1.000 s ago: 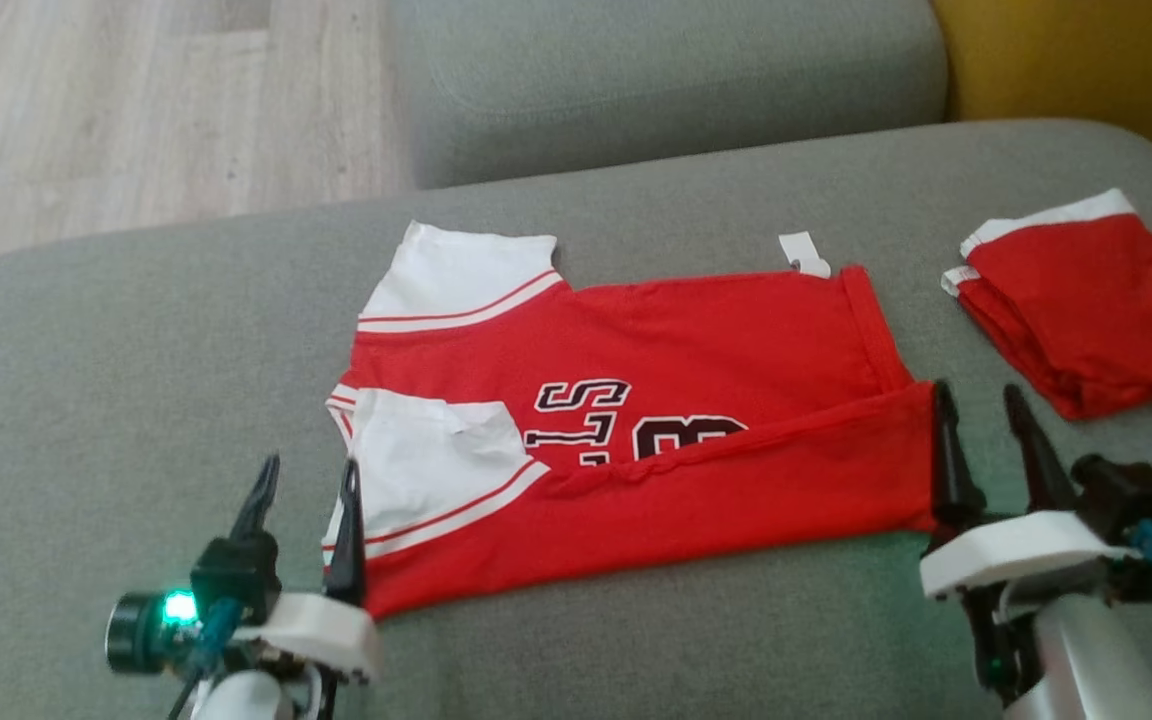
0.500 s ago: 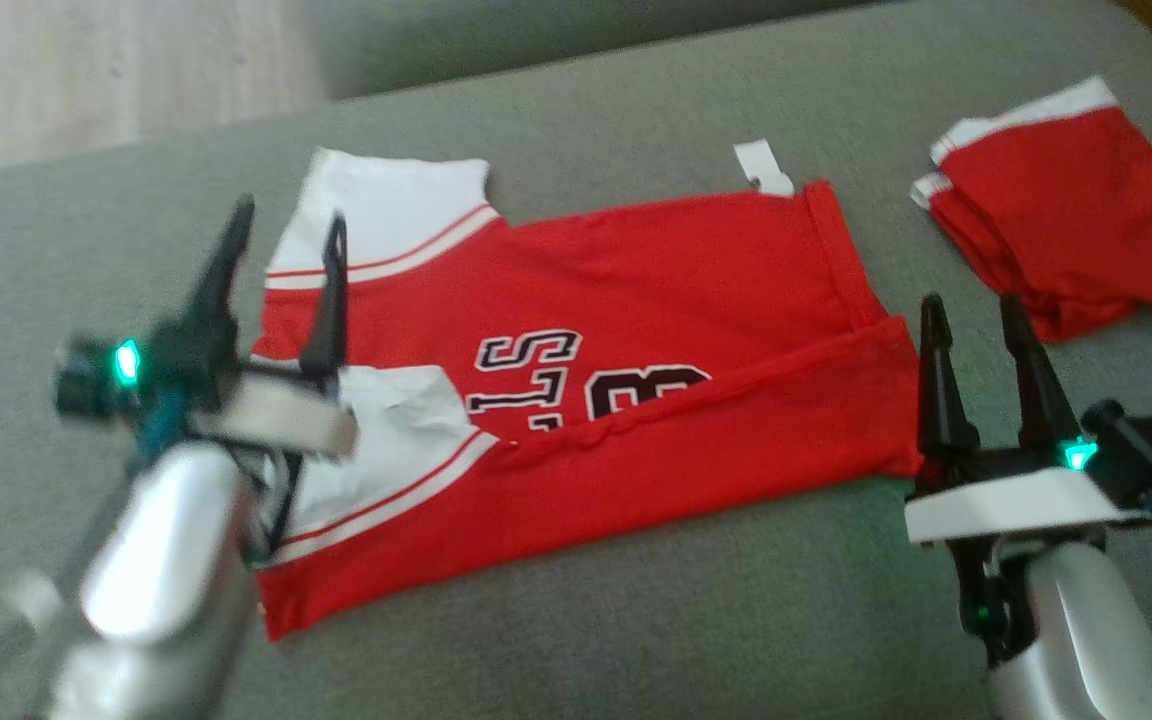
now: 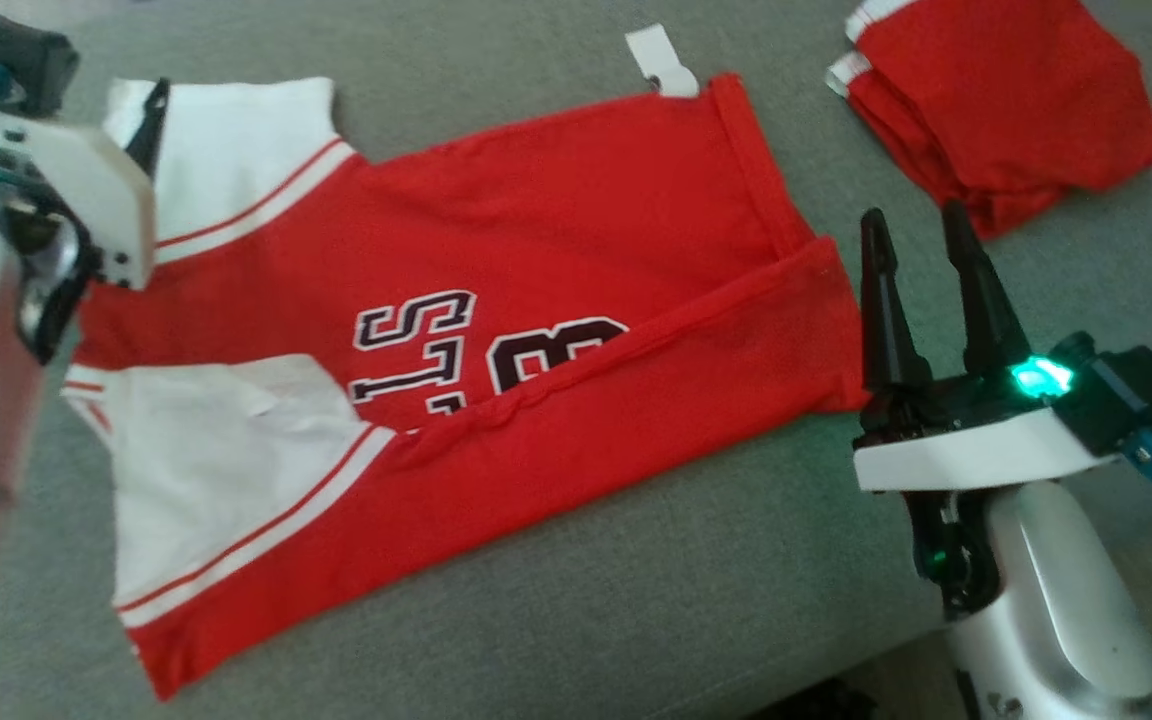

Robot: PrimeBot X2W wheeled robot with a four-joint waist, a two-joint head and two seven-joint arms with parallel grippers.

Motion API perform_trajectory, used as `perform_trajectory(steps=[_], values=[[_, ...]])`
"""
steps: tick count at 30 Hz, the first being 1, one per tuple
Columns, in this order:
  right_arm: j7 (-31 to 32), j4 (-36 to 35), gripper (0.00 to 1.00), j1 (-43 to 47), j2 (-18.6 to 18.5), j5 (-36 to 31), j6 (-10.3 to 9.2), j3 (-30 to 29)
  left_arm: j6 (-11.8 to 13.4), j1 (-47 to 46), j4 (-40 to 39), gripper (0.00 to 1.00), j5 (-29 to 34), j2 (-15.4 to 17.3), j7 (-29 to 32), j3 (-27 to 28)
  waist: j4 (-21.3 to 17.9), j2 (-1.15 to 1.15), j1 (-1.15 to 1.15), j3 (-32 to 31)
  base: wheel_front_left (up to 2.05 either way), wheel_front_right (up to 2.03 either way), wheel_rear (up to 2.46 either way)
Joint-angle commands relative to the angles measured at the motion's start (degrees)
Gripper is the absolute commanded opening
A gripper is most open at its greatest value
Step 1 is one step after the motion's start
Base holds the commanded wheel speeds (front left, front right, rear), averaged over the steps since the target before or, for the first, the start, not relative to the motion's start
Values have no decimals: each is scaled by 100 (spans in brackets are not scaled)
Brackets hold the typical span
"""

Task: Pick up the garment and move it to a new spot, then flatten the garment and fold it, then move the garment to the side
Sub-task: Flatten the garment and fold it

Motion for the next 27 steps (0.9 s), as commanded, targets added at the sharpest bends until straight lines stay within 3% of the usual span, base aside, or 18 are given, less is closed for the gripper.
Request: perform_trajectory(steps=[1, 6, 13, 24, 25, 26, 27], values=[[-61, -236, 100, -153, -25, 61, -4, 155, -27, -318, -124, 100, -67, 314, 61, 116, -211, 0, -1, 206, 0, 0, 0], [-61, -403, 100, -140, -25, 202, -4, 333, -30, -577, 225, 100, -396, 643, 419, -197, -366, 0, -1, 358, 0, 0, 0], [-61, -498, 100, -108, -25, 245, -4, 370, -30, -826, 819, 100, -539, 875, 416, -204, -561, 0, -1, 513, 0, 0, 0], [-61, -575, 100, -104, -25, 337, -4, 233, -4, -1087, 1382, 100, -799, 868, 685, -112, -728, 0, -1, 749, 0, 0, 0], [-61, -572, 100, -103, -25, 333, -4, 222, -7, -1079, 1431, 94, -863, 830, 784, -107, -727, 0, -1, 752, 0, 0, 0], [-61, -568, 100, -102, -25, 326, -4, 206, -11, -1067, 1468, 37, -933, 789, 895, -108, -721, 0, -1, 754, 0, 0, 0], [-61, -562, 100, -104, -25, 319, -4, 185, -16, -1055, 1483, 0, -1004, 747, 1000, -117, -709, 0, -1, 751, 0, 0, 0]])
